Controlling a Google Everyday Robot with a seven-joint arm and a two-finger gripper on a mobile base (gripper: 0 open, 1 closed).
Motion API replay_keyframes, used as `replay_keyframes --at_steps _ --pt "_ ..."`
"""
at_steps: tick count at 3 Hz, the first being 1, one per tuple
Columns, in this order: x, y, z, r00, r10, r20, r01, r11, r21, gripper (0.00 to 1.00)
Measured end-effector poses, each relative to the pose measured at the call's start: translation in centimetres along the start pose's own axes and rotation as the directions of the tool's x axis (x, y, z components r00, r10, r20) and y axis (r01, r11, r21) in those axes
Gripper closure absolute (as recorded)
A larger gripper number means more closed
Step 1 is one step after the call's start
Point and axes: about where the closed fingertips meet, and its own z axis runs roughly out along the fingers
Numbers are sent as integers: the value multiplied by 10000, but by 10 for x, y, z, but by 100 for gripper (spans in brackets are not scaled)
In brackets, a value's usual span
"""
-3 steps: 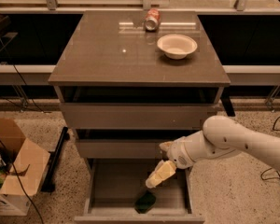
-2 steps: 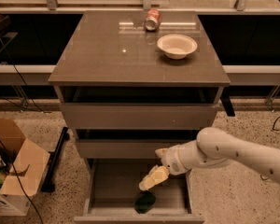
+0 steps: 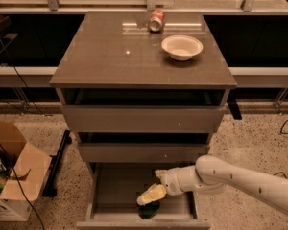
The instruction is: Pick sponge from bottom drawer and place on counter
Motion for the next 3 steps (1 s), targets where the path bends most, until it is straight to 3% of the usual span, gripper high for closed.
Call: replay_keyframes --at_steps 1,2,3 --pt "27 -11 21 9961 854 218 -835 9936 -759 0" --pt "34 -12 29 9942 1072 -96 -1076 9922 -636 0" --pt "43 -34 46 9910 1315 -247 -1315 9913 -1 0"
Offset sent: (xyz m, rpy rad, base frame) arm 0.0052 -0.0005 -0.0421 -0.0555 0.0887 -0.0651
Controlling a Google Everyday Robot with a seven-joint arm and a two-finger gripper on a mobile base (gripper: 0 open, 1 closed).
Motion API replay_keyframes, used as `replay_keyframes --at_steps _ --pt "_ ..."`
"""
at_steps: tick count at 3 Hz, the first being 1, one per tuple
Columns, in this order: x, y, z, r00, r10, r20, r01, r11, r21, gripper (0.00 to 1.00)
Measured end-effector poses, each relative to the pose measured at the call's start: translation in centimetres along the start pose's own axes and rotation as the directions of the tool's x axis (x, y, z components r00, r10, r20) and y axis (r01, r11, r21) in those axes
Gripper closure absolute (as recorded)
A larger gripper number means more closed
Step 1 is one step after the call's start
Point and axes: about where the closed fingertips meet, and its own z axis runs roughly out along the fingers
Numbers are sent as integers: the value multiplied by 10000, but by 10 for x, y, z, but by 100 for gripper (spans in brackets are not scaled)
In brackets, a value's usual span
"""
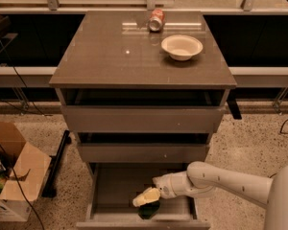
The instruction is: Pick sponge from bottom drawer and place on counter
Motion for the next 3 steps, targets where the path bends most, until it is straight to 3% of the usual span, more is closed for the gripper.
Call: replay_keyframes --at_steps 1,3 --pt "26 -35 43 9977 566 -383 -550 9977 405 0" --pt "60 -77 72 9879 1539 -196 -1517 9847 857 0"
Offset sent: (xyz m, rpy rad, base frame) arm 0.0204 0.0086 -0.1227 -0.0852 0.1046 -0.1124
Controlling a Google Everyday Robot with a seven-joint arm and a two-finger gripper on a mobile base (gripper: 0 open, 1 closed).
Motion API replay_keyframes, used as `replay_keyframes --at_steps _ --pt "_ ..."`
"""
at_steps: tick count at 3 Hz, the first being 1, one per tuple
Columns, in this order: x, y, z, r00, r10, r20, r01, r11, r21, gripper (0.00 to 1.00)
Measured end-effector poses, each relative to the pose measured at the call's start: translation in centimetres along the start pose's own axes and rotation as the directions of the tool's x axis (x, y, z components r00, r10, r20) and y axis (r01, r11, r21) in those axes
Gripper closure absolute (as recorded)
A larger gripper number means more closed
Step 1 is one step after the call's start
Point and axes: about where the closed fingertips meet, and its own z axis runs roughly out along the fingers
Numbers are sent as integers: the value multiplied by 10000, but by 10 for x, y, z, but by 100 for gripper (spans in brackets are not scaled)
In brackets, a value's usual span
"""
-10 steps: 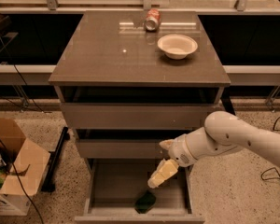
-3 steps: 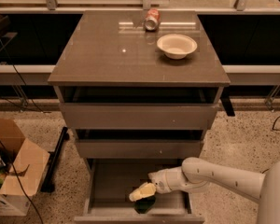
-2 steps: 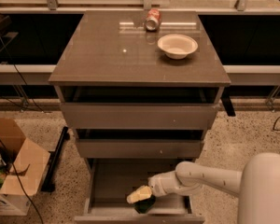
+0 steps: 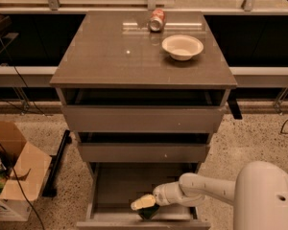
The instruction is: Pick sponge from bottom drawer and place on counter
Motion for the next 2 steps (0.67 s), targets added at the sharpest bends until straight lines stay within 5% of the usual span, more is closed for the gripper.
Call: replay_keyframes --at_steps 2 --pt "24 -38 23 9965 827 111 -832 9954 474 0"
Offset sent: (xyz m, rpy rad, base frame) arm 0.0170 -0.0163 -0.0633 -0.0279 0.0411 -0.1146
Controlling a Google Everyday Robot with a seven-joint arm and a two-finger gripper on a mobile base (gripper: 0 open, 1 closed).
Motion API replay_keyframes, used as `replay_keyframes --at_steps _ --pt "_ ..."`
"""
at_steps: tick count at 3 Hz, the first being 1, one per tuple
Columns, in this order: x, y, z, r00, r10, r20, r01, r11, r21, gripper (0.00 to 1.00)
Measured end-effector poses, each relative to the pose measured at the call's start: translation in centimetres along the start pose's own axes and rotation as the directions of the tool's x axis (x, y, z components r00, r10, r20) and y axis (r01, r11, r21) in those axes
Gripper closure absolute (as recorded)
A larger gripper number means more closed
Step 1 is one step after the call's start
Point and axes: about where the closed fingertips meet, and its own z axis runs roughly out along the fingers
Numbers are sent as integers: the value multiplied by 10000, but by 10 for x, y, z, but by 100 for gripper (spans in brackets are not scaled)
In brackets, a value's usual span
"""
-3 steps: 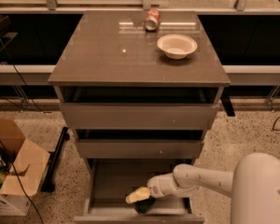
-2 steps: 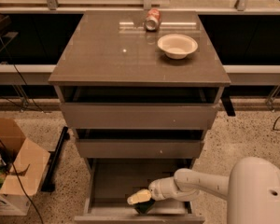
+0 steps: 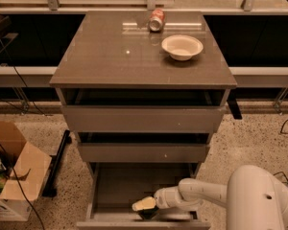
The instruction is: Pick sponge from bottom drawer and place on counter
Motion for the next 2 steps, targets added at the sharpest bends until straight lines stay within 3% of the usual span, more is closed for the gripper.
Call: replay_keyframes --at_steps 2 --pt "31 -27 12 9970 754 -198 -743 9957 554 0"
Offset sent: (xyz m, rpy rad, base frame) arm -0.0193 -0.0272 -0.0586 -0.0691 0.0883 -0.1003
